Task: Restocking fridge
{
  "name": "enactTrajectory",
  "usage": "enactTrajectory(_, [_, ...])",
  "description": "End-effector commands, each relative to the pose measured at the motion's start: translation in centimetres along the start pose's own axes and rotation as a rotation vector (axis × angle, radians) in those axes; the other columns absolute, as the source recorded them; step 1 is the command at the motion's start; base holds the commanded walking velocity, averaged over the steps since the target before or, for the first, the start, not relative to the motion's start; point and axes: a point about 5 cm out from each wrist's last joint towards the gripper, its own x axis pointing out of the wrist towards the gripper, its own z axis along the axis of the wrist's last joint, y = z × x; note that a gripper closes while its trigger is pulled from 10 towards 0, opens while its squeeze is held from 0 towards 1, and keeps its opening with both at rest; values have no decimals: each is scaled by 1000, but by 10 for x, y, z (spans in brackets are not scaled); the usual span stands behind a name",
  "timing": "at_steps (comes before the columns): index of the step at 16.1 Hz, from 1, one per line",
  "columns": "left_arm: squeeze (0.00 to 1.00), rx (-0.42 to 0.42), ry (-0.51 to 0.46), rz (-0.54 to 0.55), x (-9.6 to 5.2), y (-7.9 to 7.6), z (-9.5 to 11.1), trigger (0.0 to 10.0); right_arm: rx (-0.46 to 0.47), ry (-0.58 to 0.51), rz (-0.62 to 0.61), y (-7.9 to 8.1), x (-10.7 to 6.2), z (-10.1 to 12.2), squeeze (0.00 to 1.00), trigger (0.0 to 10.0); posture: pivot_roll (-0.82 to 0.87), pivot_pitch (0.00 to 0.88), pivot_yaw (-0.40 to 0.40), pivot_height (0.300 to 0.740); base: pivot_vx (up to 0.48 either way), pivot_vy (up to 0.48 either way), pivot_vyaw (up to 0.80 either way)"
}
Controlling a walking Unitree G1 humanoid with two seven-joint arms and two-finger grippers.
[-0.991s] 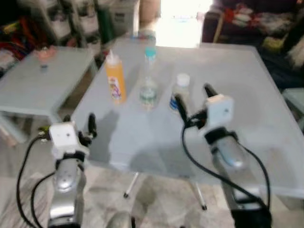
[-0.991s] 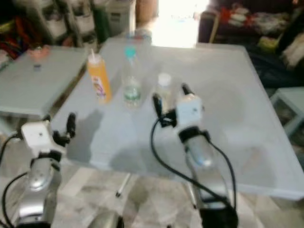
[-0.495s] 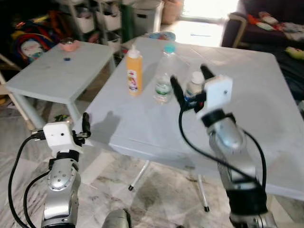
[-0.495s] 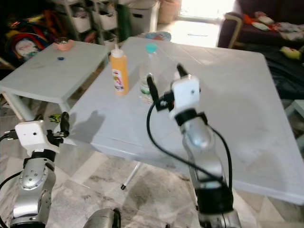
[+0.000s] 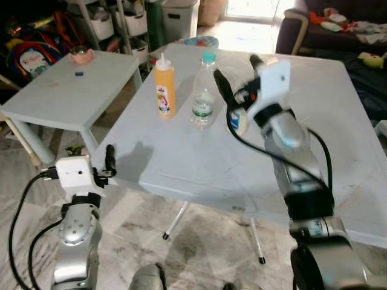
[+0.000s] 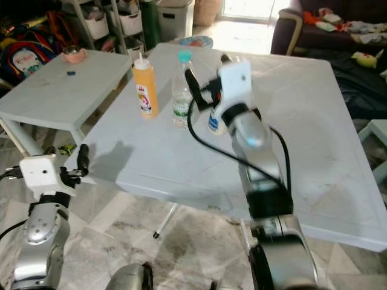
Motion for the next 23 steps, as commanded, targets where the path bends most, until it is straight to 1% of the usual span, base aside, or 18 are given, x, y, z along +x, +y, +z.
enactTrajectory(1, [0, 20, -8, -10, 0, 2, 5, 10000, 2, -31, 11, -2, 8, 6, 0, 10000, 124, 62, 25, 740, 0, 0, 0])
enactTrajectory(6, [0, 53, 2, -15, -5, 11, 7, 10000, 13, -36, 28, -3, 25, 9, 0, 10000, 160, 84, 41, 740, 0, 0, 0])
enactTrajectory(10, [0, 76, 10, -8, -6, 17, 8, 10000, 13, -41, 53, -5, 38, 15, 0, 10000, 176, 98, 46, 740, 0, 0, 0])
enactTrajectory(13, [0, 84, 19, -7, -9, 19, 7, 10000, 66, -42, 122, 1, 46, 17, 0, 10000, 180, 100, 45, 740, 0, 0, 0])
enactTrajectory(16, [0, 88, 20, -6, -9, 19, 8, 10000, 77, -47, 168, 8, 51, 18, 0, 10000, 189, 100, 38, 740, 0, 0, 0])
enactTrajectory(19, [0, 88, 22, -7, -9, 19, 8, 10000, 98, -25, 181, 8, 53, 15, 0, 10000, 191, 100, 38, 740, 0, 0, 0])
enactTrajectory(20, [0, 87, 24, -9, -9, 19, 8, 10000, 93, -7, 182, 7, 54, 14, 0, 10000, 192, 101, 38, 740, 0, 0, 0])
enactTrajectory(21, [0, 87, 26, -14, -10, 18, 8, 10000, 77, 36, 188, 4, 57, 11, 0, 10000, 193, 101, 38, 740, 0, 0, 0])
enactTrajectory(22, [0, 87, 27, -17, -10, 17, 7, 10000, 77, 49, 192, 3, 59, 12, 0, 10000, 195, 102, 38, 740, 0, 0, 0])
enactTrajectory(23, [0, 88, 27, -19, -9, 17, 7, 10000, 90, 51, 198, 2, 61, 13, 0, 8510, 198, 103, 36, 740, 0, 0, 0])
